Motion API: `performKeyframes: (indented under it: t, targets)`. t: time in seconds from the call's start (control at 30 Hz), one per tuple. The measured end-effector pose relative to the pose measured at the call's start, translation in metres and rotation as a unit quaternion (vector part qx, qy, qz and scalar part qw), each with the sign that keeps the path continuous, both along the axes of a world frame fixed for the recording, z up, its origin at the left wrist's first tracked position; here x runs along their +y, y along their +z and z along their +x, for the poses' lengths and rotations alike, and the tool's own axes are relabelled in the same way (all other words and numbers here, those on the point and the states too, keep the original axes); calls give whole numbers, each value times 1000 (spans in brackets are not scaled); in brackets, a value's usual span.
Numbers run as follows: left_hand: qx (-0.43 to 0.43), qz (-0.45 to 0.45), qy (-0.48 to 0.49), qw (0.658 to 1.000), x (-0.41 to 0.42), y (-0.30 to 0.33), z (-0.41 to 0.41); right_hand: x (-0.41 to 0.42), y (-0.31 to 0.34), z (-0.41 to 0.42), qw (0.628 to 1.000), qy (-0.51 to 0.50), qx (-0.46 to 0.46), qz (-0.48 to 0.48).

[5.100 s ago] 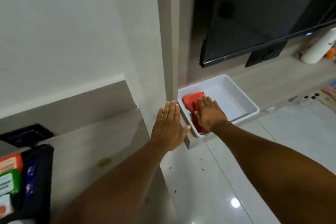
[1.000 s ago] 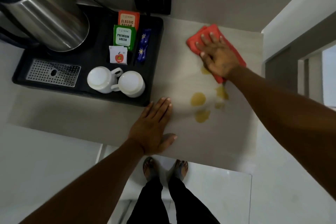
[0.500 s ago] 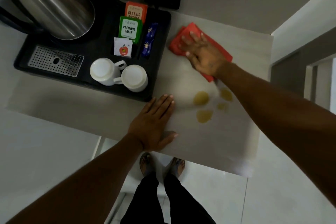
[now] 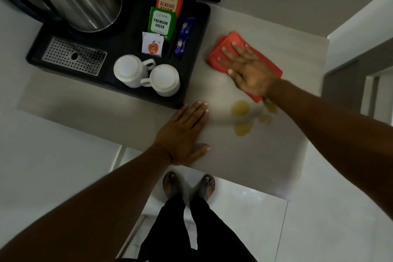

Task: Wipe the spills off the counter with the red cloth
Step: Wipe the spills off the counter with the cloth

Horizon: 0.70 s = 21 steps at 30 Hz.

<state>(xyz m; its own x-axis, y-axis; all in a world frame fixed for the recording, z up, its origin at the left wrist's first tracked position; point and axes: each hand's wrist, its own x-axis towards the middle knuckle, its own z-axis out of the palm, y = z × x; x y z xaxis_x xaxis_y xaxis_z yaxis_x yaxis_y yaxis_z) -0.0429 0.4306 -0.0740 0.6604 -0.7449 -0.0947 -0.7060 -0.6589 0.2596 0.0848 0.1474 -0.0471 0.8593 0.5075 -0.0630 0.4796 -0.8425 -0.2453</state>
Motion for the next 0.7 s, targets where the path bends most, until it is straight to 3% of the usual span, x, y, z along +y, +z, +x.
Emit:
performKeyframes:
  t: [0.13,0.3,0.4,0.53,0.6,0.7]
  targets:
    - [-11,3,4,1000,0,-5,0,-49,-1,-56,998,-58,-12,8]
    - [-10,12,3,1000,0,-3,0,-44,2,-7,981,-192,-11,35]
    - [-2,28,4,1000,-1,0,1,-10,1,-9,983,-182,-5,30]
    - [-21,20,5,1000,0,-2,1,-11,-8,-91,987,-151,-39,26]
    - [-20,21,4,1000,1,-3,1,-27,-9,-122,972,-231,-20,31]
    - [-22,24,4,999,0,-4,1,-39,-4,-102,939,-343,-7,35]
